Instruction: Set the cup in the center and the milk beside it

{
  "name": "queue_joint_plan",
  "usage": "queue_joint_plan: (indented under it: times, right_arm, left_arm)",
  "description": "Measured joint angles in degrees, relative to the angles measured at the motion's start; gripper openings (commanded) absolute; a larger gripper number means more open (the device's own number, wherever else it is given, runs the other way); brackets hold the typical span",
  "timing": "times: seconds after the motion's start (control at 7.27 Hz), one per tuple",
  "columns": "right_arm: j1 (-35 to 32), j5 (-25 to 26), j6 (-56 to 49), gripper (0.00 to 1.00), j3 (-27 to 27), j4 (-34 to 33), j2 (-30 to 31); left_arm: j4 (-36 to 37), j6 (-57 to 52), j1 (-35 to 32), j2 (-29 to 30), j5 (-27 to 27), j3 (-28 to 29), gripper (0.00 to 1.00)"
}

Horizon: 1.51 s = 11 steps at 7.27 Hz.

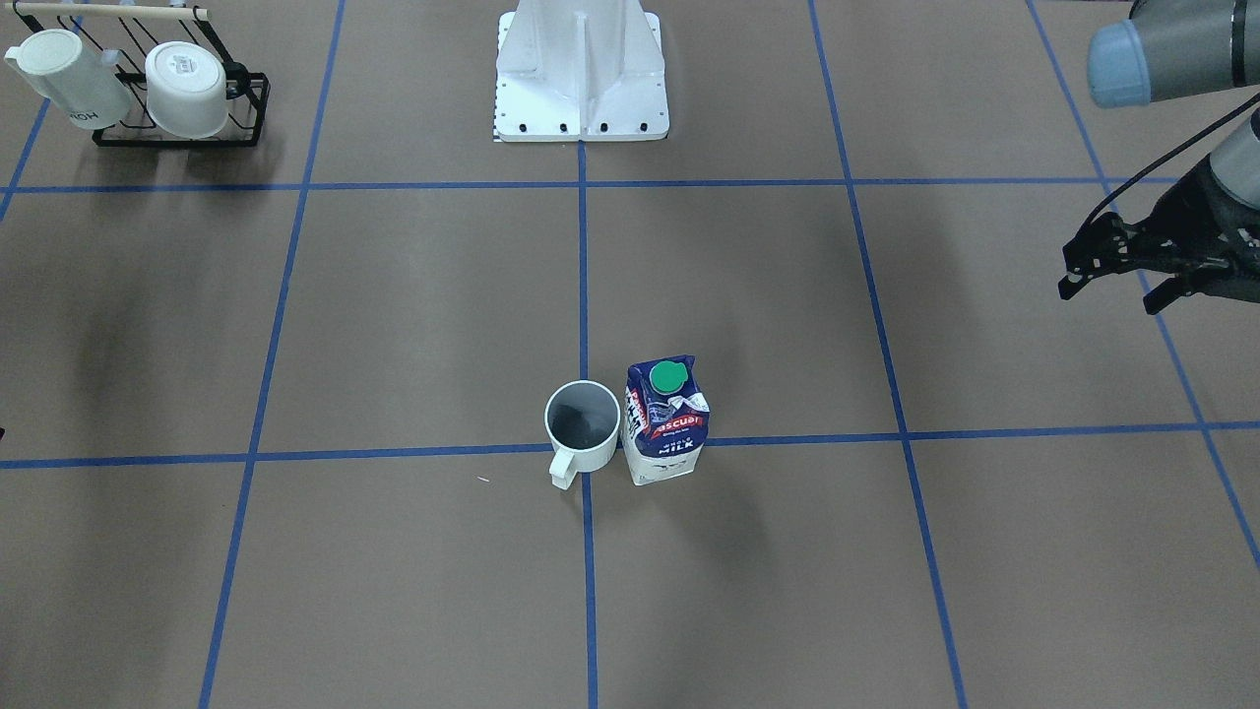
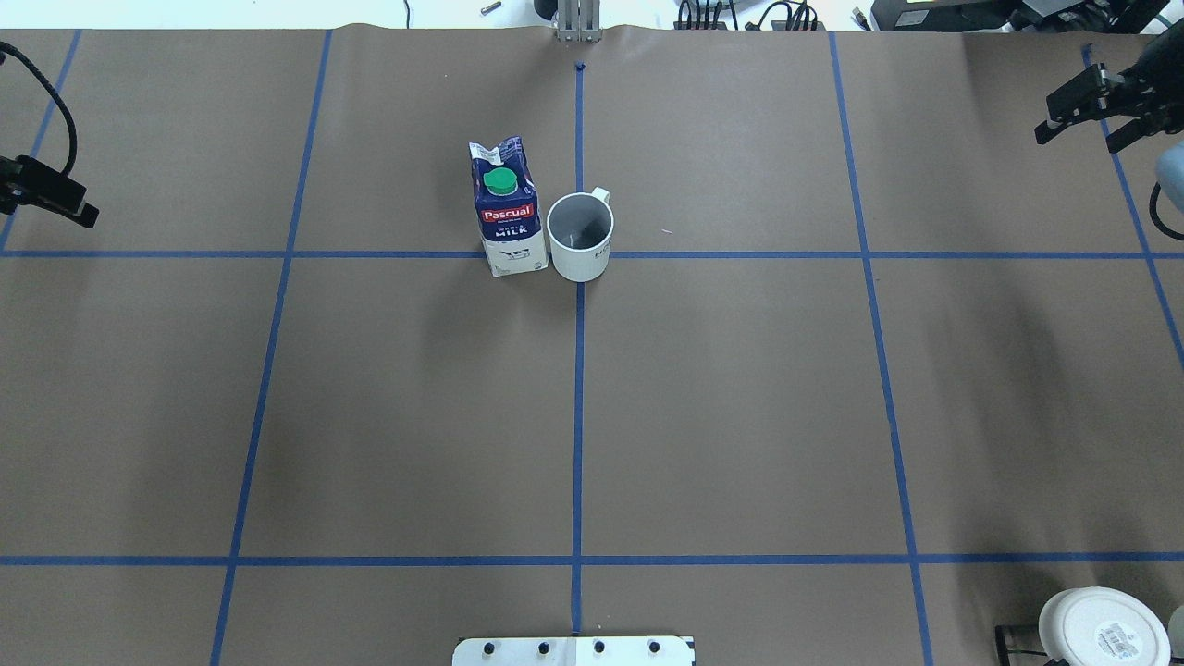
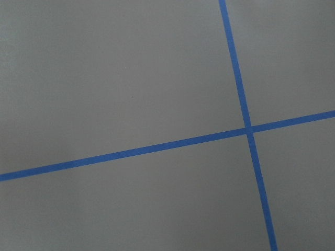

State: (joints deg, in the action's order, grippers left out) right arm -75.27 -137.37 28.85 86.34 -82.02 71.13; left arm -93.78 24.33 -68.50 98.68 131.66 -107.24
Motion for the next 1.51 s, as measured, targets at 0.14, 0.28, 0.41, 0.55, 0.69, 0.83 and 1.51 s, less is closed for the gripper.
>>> queue_joint_plan:
  times: [0.14,0.28,0.41,0.55,0.69,0.83,1.51]
  right_arm:
    - [0.11,0.05,0.04,1.00,-0.10,0.01,-0.04]
    - [0.31,0.13,0.06,1.00,-0.24,0.01,-0.13]
    - [0.58,0.25,0.06,1.00,-0.34,0.01,-0.24]
    - [0.75,0.33,0.07,1.00,-0.46,0.03,-0.29]
    - [0.87,0.39,0.07,1.00,-0.59,0.11,-0.29]
    - [0.97,0.41,0.09,1.00,-0.65,0.20,-0.32]
    - [1.25,0.43,0.13,1.00,-0.83,0.50,-0.27]
  left_arm:
    - [0.00,0.01,0.00,0.09,0.00,-0.09,0.98]
    - [0.02,0.01,-0.02,0.20,-0.02,-0.11,0.98]
    - [0.06,0.01,-0.09,0.32,-0.04,-0.10,0.98]
    - [0.06,0.01,-0.16,0.42,-0.04,-0.06,0.98]
    - [0.05,0.01,-0.23,0.47,-0.05,-0.07,0.98]
    - [0.09,0.04,-0.33,0.45,0.00,-0.42,0.98]
    - [0.16,0.88,-0.39,0.42,0.09,-1.02,0.98]
